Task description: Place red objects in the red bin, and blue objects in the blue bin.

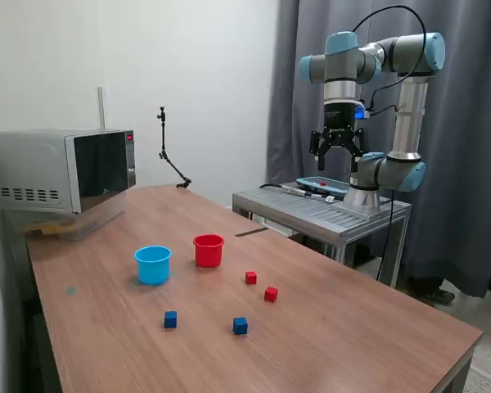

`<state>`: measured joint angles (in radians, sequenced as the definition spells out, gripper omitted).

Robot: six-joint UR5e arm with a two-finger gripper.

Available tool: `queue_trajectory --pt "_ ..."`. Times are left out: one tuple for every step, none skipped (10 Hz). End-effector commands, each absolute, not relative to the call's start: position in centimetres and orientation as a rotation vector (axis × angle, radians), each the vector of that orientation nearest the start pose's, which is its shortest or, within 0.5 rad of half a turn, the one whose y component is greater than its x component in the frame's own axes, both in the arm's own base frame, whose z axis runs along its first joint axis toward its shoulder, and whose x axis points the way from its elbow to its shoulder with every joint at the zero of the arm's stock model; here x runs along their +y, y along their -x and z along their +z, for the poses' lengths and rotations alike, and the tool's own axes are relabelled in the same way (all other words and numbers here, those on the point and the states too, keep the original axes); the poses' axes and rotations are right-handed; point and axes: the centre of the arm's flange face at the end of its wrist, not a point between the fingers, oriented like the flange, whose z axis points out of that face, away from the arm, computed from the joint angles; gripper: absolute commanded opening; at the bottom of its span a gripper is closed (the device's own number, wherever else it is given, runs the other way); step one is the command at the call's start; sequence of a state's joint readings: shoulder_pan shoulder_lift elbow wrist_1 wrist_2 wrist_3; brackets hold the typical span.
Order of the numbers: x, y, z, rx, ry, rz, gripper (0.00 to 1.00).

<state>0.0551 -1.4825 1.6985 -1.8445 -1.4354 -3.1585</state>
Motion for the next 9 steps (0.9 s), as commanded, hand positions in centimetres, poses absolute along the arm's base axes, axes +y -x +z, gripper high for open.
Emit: queue_trajectory --pt "-17.5 51.6 40.9 2.225 2.400 -0.088 1.00" --pt "-17.5 51.5 41.0 2.225 2.400 -0.084 1.00" --pt "-17.5 51.5 41.0 2.225 2.400 -0.084 1.00" --pt "-17.3 51.4 41.1 2.222 2.398 -0.070 1.00" --pt "-16.5 51.4 41.2 2.197 2.359 0.016 1.00" --pt "-16.0 51.5 41.2 2.186 2.336 0.052 1.00" --pt "-15.9 51.5 41.2 2.186 2.333 0.056 1.00" --pt "-15.9 51.5 41.2 2.185 2.335 0.058 1.00" --pt "-15.9 51.5 41.2 2.172 2.347 0.058 1.00"
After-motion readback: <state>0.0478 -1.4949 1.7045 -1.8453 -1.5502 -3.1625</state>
